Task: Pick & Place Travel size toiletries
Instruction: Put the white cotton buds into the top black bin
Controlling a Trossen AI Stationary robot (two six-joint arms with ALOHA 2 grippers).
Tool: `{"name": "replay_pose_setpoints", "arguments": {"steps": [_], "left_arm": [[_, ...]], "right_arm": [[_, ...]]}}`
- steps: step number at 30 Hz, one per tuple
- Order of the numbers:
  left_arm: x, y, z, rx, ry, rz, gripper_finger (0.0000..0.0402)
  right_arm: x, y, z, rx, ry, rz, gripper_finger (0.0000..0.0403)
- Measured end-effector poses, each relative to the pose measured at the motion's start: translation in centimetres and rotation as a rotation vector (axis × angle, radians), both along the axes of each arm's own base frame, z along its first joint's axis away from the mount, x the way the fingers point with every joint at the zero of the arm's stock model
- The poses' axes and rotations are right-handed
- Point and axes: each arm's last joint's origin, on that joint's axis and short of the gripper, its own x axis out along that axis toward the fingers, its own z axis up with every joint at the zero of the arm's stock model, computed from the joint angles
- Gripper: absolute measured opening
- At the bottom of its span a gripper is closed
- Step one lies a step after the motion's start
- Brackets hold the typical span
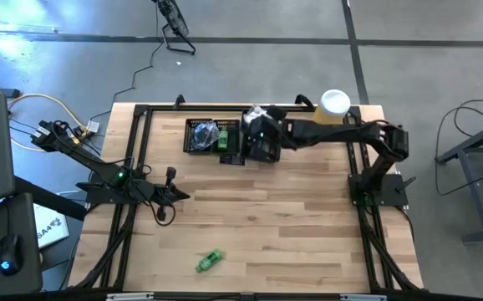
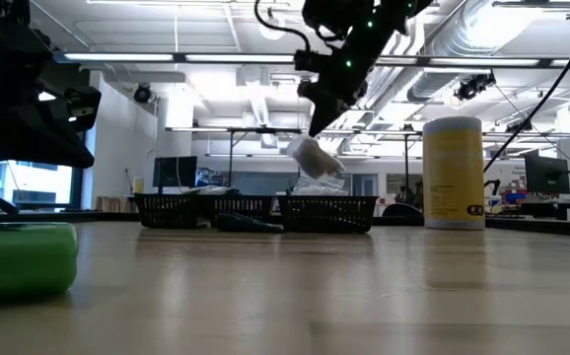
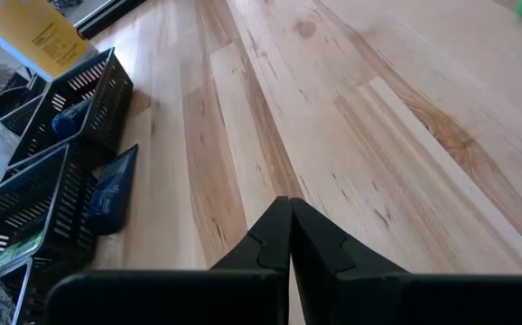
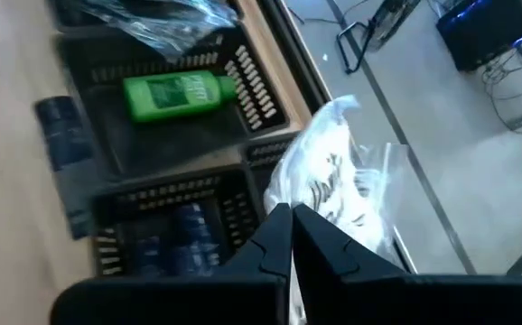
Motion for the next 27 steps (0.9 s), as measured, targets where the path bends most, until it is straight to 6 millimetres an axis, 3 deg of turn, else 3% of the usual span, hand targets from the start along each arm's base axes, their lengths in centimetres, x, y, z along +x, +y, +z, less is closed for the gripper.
{"name": "replay_pose_setpoints", "arguments": {"steps": [6, 16, 27], "left_arm": [[0.0, 0.0, 0.0, 0.000, 0.000, 0.000, 0.0001], [0.0, 0.1, 0.0, 0.010, 0.000, 0.017, 0.0001], [0.0, 0.1, 0.0, 0.013, -0.002, 0.023, 0.0001]], "right_arm": [[-0.9, -3.3, -0.2, 0.120, -0.024, 0.022, 0.0002], [-2.3, -6.1, -0.5, 0.174, 0.007, 0.015, 0.0002], [-2.6, -9.1, -4.1, 0.248, 0.094, -0.079, 0.0003]]}}
